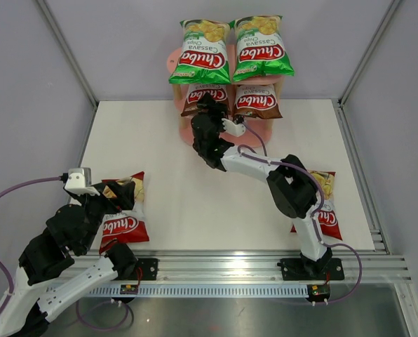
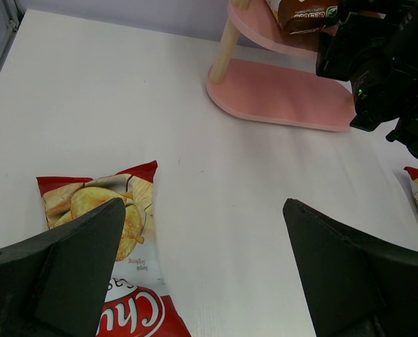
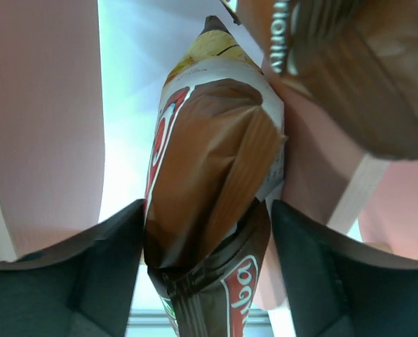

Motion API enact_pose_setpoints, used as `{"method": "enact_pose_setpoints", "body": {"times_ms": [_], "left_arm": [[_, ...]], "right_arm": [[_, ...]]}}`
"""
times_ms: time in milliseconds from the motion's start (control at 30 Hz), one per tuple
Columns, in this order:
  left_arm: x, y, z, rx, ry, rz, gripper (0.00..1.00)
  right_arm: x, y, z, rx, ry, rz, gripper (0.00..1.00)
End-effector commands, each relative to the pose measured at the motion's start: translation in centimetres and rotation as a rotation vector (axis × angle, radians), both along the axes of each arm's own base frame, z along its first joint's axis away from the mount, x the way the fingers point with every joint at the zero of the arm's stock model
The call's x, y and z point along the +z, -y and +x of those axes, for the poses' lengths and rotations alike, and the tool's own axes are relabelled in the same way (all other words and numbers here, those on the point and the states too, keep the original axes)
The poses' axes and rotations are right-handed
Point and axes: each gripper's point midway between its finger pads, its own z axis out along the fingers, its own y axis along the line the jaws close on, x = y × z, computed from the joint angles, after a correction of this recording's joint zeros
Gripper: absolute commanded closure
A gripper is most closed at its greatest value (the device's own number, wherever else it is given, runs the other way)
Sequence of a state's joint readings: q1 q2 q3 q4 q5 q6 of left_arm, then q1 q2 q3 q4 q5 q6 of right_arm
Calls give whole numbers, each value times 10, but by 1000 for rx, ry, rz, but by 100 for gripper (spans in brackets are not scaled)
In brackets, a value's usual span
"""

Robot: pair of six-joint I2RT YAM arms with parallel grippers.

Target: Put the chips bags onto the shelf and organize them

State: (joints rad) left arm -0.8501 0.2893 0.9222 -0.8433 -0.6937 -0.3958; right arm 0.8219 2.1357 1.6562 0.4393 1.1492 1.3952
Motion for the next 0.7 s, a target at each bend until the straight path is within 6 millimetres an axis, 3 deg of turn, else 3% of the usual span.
{"method": "enact_pose_setpoints", "body": {"times_ms": [0, 33, 67, 233, 400, 433, 533, 633, 667], "left_arm": [[5, 5, 3, -13, 18, -8, 1], [4, 6, 3, -14, 16, -6, 1], [5, 6, 3, -16, 17, -7, 1], [4, 7, 4, -16, 12, -2, 1], [2, 8, 6, -12, 4, 8, 1], [2, 8, 6, -11, 4, 7, 1], [1, 10, 7, -15, -3, 14, 1], [0, 11, 8, -14, -12, 19, 1], [-1, 11, 9, -10, -16, 22, 1]], "right_arm": [[29, 9, -13, 2, 37, 28, 21], [30, 10, -14, 5, 43, 32, 17], [36, 11, -16, 13, 56, 45, 1], [31, 16, -22, 30, 55, 40, 0], [46, 8, -31, 124, 106, -1, 0], [59, 4, -34, 160, 148, 14, 1], [63, 5, -41, 189, 170, -31, 0], [57, 11, -47, 200, 147, -40, 1], [45, 12, -50, 207, 127, -36, 1]]}}
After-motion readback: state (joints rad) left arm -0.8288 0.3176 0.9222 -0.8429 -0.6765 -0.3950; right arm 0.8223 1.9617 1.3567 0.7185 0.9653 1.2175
